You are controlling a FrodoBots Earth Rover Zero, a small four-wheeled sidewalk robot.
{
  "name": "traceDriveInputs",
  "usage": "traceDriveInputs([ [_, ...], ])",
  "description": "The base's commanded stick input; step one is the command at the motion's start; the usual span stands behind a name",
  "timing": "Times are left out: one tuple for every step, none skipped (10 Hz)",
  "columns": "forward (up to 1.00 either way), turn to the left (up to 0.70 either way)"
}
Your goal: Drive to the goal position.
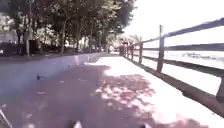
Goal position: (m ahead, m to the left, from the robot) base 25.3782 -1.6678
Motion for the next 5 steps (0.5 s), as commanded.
traceDriveInputs([
  [1.0,0.0],
  [1.0,0.0],
  [1.0,0.0],
  [1.0,0.0],
  [1.0,0.0],
])
